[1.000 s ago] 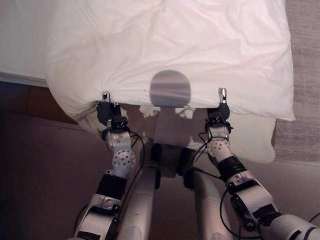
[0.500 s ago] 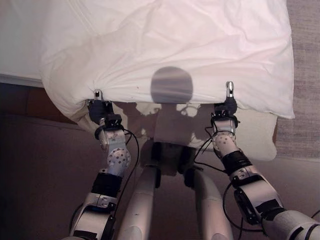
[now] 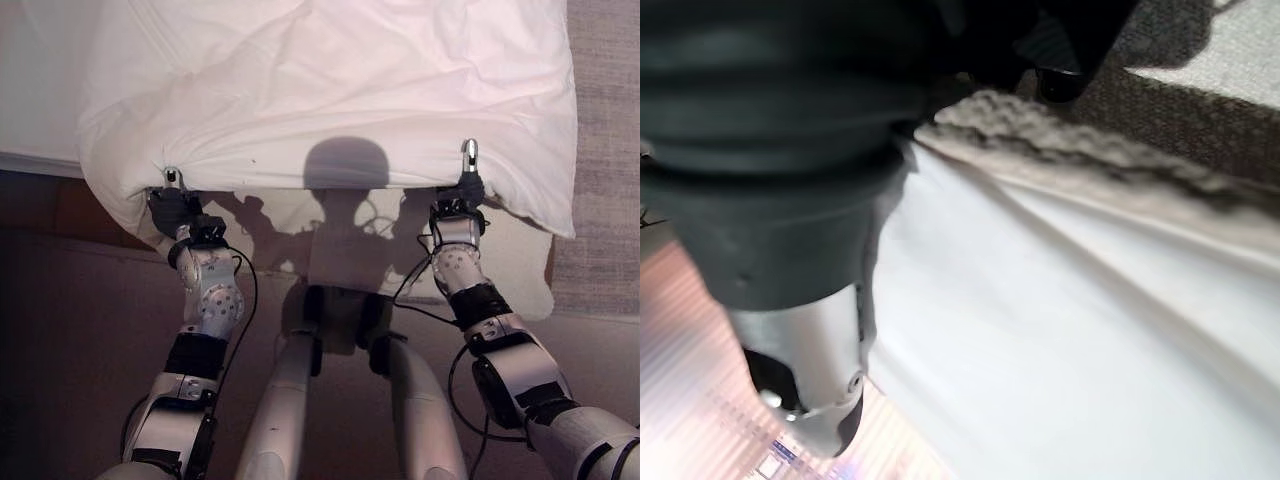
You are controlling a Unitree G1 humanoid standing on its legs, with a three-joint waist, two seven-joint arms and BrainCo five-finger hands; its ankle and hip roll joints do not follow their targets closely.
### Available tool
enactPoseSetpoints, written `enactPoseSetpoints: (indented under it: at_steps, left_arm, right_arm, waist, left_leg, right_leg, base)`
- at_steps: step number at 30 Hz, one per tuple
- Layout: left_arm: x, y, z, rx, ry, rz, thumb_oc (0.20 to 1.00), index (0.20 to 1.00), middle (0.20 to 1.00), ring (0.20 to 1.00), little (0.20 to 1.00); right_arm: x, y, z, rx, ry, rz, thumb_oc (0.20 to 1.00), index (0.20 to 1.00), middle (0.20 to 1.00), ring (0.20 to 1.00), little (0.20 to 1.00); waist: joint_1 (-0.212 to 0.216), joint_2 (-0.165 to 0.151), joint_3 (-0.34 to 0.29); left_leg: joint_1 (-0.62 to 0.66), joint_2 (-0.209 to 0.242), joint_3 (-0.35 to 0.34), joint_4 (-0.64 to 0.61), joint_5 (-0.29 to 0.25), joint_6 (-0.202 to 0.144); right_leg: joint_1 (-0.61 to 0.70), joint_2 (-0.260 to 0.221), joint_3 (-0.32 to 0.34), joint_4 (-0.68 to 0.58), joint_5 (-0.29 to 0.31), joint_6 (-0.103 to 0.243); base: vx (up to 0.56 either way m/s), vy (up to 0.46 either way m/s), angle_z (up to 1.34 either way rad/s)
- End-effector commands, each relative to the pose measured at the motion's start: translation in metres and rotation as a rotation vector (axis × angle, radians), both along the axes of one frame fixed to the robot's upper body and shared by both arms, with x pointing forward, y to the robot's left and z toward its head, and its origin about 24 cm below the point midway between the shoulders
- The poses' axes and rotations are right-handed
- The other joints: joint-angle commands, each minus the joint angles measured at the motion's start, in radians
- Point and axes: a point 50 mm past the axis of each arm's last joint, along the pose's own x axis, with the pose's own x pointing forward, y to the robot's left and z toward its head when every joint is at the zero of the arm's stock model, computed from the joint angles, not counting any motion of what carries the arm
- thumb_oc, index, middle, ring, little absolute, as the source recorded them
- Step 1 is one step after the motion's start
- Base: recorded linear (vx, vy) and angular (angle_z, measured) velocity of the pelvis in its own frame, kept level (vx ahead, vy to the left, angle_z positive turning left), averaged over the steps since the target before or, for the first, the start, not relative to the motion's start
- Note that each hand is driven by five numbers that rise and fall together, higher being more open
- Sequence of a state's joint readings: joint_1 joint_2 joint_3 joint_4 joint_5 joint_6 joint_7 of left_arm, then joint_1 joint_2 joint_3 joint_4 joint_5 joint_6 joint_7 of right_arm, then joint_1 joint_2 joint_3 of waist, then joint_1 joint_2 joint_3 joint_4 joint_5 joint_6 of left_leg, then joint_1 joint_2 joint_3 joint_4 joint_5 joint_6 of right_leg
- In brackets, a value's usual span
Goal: Make the bed
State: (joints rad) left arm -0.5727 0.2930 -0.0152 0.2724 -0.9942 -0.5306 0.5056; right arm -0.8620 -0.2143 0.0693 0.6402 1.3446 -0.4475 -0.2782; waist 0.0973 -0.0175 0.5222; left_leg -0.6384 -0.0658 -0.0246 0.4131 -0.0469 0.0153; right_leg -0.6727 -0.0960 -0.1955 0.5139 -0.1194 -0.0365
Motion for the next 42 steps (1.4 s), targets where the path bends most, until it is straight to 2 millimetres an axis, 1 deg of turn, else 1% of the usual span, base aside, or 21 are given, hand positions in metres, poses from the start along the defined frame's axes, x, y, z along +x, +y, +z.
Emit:
enactPoseSetpoints:
  at_steps: [1, 2, 4, 8, 14, 15, 16, 19, 20, 21, 22, 25, 26, 27, 31, 35, 36, 37, 38, 39, 42]
  left_arm:
    - [-0.036, 0.102, 0.009, -0.084, -0.043, 0.435, 0.2, 0.2, 0.2, 0.2, 0.2]
    - [-0.035, 0.102, 0.01, -0.082, -0.045, 0.433, 0.2, 0.2, 0.2, 0.2, 0.2]
    - [-0.036, 0.102, 0.009, -0.081, -0.044, 0.432, 0.2, 0.2, 0.2, 0.2, 0.2]
    - [-0.036, 0.096, 0.002, -0.088, -0.028, 0.42, 0.2, 0.2, 0.2, 0.2, 0.2]
    - [-0.036, 0.091, -0.005, -0.109, -0.022, 0.408, 0.2, 0.2, 0.2, 0.2, 0.2]
    - [-0.037, 0.087, -0.01, -0.119, -0.014, 0.396, 0.837, 0.837, 0.837, 0.837, 0.837]
    - [-0.038, 0.085, -0.013, -0.13, -0.011, 0.393, 1.0, 1.0, 1.0, 1.0, 1.0]
    - [-0.039, 0.082, -0.023, -0.138, 0.018, 0.381, 1.0, 1.0, 1.0, 1.0, 1.0]
    - [-0.042, 0.08, -0.034, -0.155, 0.047, 0.374, 1.0, 1.0, 1.0, 1.0, 1.0]
    - [-0.042, 0.08, -0.034, -0.155, 0.048, 0.374, 1.0, 1.0, 1.0, 1.0, 1.0]
    - [-0.044, 0.077, -0.044, -0.175, 0.072, 0.365, 1.0, 1.0, 1.0, 1.0, 1.0]
    - [-0.049, 0.073, -0.065, -0.198, 0.128, 0.343, 1.0, 1.0, 1.0, 1.0, 1.0]
    - [-0.05, 0.073, -0.065, -0.198, 0.128, 0.342, 1.0, 1.0, 1.0, 1.0, 1.0]
    - [-0.053, 0.072, -0.076, -0.216, 0.154, 0.336, 1.0, 1.0, 1.0, 1.0, 1.0]
    - [-0.062, 0.066, -0.092, -0.24, 0.181, 0.312, 1.0, 1.0, 1.0, 1.0, 1.0]
    - [-0.08, 0.053, -0.135, -0.282, 0.321, 0.245, 1.0, 1.0, 1.0, 1.0, 1.0]
    - [-0.08, 0.054, -0.136, -0.283, 0.321, 0.245, 1.0, 1.0, 1.0, 1.0, 1.0]
    - [-0.084, 0.043, -0.152, -0.287, 0.38, 0.183, 1.0, 1.0, 1.0, 1.0, 1.0]
    - [-0.086, 0.034, -0.159, -0.293, 0.399, 0.135, 1.0, 1.0, 1.0, 1.0, 1.0]
    - [-0.086, 0.034, -0.16, -0.293, 0.4, 0.134, 1.0, 1.0, 1.0, 1.0, 1.0]
    - [-0.088, 0.005, -0.174, -0.249, 0.454, -0.064, 1.0, 1.0, 1.0, 1.0, 1.0]
  right_arm:
    - [-0.018, -0.086, -0.013, 0.022, 0.048, -0.315, 0.758, 0.758, 0.758, 0.758, 0.758]
    - [-0.018, -0.086, -0.012, 0.02, 0.044, -0.317, 0.382, 0.382, 0.382, 0.382, 0.382]
    - [-0.019, -0.085, -0.014, 0.017, 0.045, -0.314, 0.2, 0.2, 0.2, 0.2, 0.2]
    - [-0.021, -0.076, -0.015, 0.008, 0.021, -0.287, 0.2, 0.2, 0.2, 0.2, 0.2]
    - [-0.026, -0.07, -0.009, 0.008, -0.03, -0.294, 0.2, 0.2, 0.2, 0.2, 0.2]
    - [-0.028, -0.066, -0.008, 0.011, -0.053, -0.29, 0.2, 0.2, 0.2, 0.2, 0.2]
    - [-0.029, -0.064, -0.006, 0.014, -0.066, -0.293, 0.2, 0.2, 0.2, 0.2, 0.2]
    - [-0.035, -0.058, -0.003, 0.013, -0.097, -0.295, 0.2, 0.2, 0.2, 0.2, 0.2]
    - [-0.039, -0.052, 0.0, 0.017, -0.128, -0.293, 0.2, 0.2, 0.2, 0.2, 0.2]
    - [-0.04, -0.052, -0.001, 0.017, -0.126, -0.293, 0.2, 0.2, 0.2, 0.2, 0.2]
    - [-0.045, -0.047, 0.005, 0.024, -0.173, -0.286, 0.2, 0.2, 0.2, 0.2, 0.2]
    - [-0.053, -0.04, 0.008, 0.013, -0.219, -0.279, 0.2, 0.2, 0.2, 0.2, 0.2]
    - [-0.054, -0.04, 0.008, 0.013, -0.218, -0.279, 0.2, 0.2, 0.2, 0.2, 0.2]
    - [-0.058, -0.037, 0.011, 0.0, -0.25, -0.269, 0.2, 0.2, 0.2, 0.2, 0.2]
    - [-0.067, -0.032, 0.013, -0.02, -0.29, -0.259, 0.2, 0.2, 0.2, 0.2, 0.2]
    - [-0.081, -0.02, 0.018, -0.041, -0.371, -0.205, 0.2, 0.2, 0.2, 0.2, 0.2]
    - [-0.081, -0.02, 0.018, -0.041, -0.369, -0.205, 0.2, 0.2, 0.2, 0.2, 0.2]
    - [-0.086, -0.014, 0.024, -0.068, -0.411, -0.177, 0.2, 0.2, 0.2, 0.2, 0.2]
    - [-0.089, -0.009, 0.027, -0.08, -0.432, -0.155, 0.2, 0.2, 0.2, 0.2, 0.2]
    - [-0.089, -0.009, 0.027, -0.081, -0.43, -0.156, 0.2, 0.2, 0.2, 0.2, 0.2]
    - [-0.097, 0.003, 0.039, -0.132, -0.505, -0.107, 0.2, 0.2, 0.2, 0.2, 0.2]
  waist:
    - [0.009, 0.039, -0.166]
    - [0.008, 0.039, -0.164]
    - [0.008, 0.04, -0.164]
    - [0.001, 0.04, -0.165]
    - [-0.004, 0.036, -0.169]
    - [-0.006, 0.036, -0.169]
    - [-0.006, 0.035, -0.168]
    - [-0.009, 0.035, -0.17]
    - [-0.009, 0.034, -0.17]
    - [-0.01, 0.034, -0.171]
    - [-0.011, 0.033, -0.169]
    - [-0.014, 0.03, -0.167]
    - [-0.014, 0.031, -0.167]
    - [-0.012, 0.031, -0.163]
    - [-0.011, 0.035, -0.16]
    - [-0.011, 0.039, -0.144]
    - [-0.011, 0.04, -0.144]
    - [-0.011, 0.04, -0.136]
    - [-0.012, 0.04, -0.131]
    - [-0.012, 0.041, -0.132]
    - [-0.019, 0.043, -0.117]
  left_leg:
    - [-0.041, -0.037, 0.02, -0.035, 0.005, 0.007]
    - [-0.042, -0.037, 0.021, -0.032, 0.006, 0.005]
    - [-0.042, -0.038, 0.02, -0.031, 0.005, 0.005]
    - [-0.041, -0.038, 0.021, -0.034, 0.004, 0.008]
    - [-0.045, -0.038, 0.02, -0.044, 0.013, 0.006]
    - [-0.045, -0.037, 0.017, -0.047, 0.014, 0.006]
    - [-0.046, -0.037, 0.017, -0.049, 0.015, 0.006]
    - [-0.05, -0.038, 0.014, -0.046, 0.015, 0.005]
    - [-0.051, -0.039, 0.011, -0.046, 0.014, 0.006]
    - [-0.051, -0.039, 0.011, -0.046, 0.014, 0.006]
    - [-0.053, -0.039, 0.012, -0.047, 0.016, 0.006]
    - [-0.046, -0.039, 0.009, -0.047, 0.007, 0.009]
    - [-0.049, -0.039, 0.01, -0.048, 0.013, 0.009]
    - [-0.052, -0.04, 0.009, -0.05, 0.017, 0.009]
    - [-0.049, -0.04, 0.008, -0.058, 0.024, 0.009]
    - [-0.035, -0.042, 0.005, -0.067, 0.023, 0.012]
    - [-0.034, -0.042, 0.005, -0.067, 0.023, 0.012]
    - [-0.034, -0.041, 0.006, -0.069, 0.027, 0.012]
    - [-0.031, -0.04, 0.006, -0.071, 0.03, 0.012]
    - [-0.03, -0.04, 0.006, -0.071, 0.03, 0.012]
    - [-0.027, -0.038, 0.008, -0.077, 0.037, 0.015]
  right_leg:
    - [0.001, -0.057, 0.047, -0.08, 0.08, 0.139]
    - [0.002, -0.057, 0.046, -0.077, 0.08, 0.139]
    - [0.002, -0.058, 0.046, -0.077, 0.078, 0.139]
    - [-0.001, -0.058, 0.049, -0.077, 0.082, 0.139]
    - [-0.003, -0.052, 0.052, -0.087, 0.086, 0.138]
    - [-0.004, -0.053, 0.052, -0.09, 0.086, 0.137]
    - [-0.004, -0.052, 0.051, -0.09, 0.085, 0.137]
    - [-0.006, -0.052, 0.049, -0.087, 0.083, 0.135]
    - [-0.009, -0.051, 0.049, -0.083, 0.081, 0.134]
    - [-0.009, -0.051, 0.049, -0.083, 0.081, 0.134]
    - [-0.009, -0.05, 0.049, -0.084, 0.081, 0.134]
    - [-0.004, -0.05, 0.052, -0.083, 0.076, 0.136]
    - [-0.007, -0.05, 0.051, -0.084, 0.081, 0.135]
    - [-0.01, -0.05, 0.052, -0.086, 0.085, 0.135]
    - [-0.004, -0.048, 0.053, -0.094, 0.086, 0.134]
    - [0.009, -0.046, 0.055, -0.1, 0.087, 0.133]
    - [0.01, -0.045, 0.055, -0.1, 0.087, 0.134]
    - [0.01, -0.045, 0.055, -0.103, 0.091, 0.133]
    - [0.013, -0.044, 0.056, -0.105, 0.094, 0.133]
    - [0.014, -0.043, 0.056, -0.106, 0.095, 0.133]
    - [0.018, -0.043, 0.054, -0.111, 0.102, 0.132]
  base:
    - [0.0, 0.0, 0.0]
    - [0.0, 0.0, 0.0]
    - [0.0, 0.0, 0.0]
    - [0.0, 0.0, 0.0]
    - [-0.01, -0.002, -0.05]
    - [0.0, 0.0, 0.0]
    - [0.0, 0.0, 0.0]
    - [0.0, 0.0, 0.0]
    - [0.0, 0.0, 0.0]
    - [0.0, 0.0, 0.0]
    - [0.0, 0.0, 0.0]
    - [0.0, 0.0, 0.0]
    - [0.0, 0.0, 0.0]
    - [0.0, 0.0, 0.0]
    - [0.0, 0.0, 0.0]
    - [0.0, 0.0, 0.0]
    - [0.0, 0.0, 0.0]
    - [0.0, 0.0, 0.0]
    - [0.0, 0.0, 0.0]
    - [0.0, 0.0, 0.0]
    - [-0.02, -0.007, 0.01]
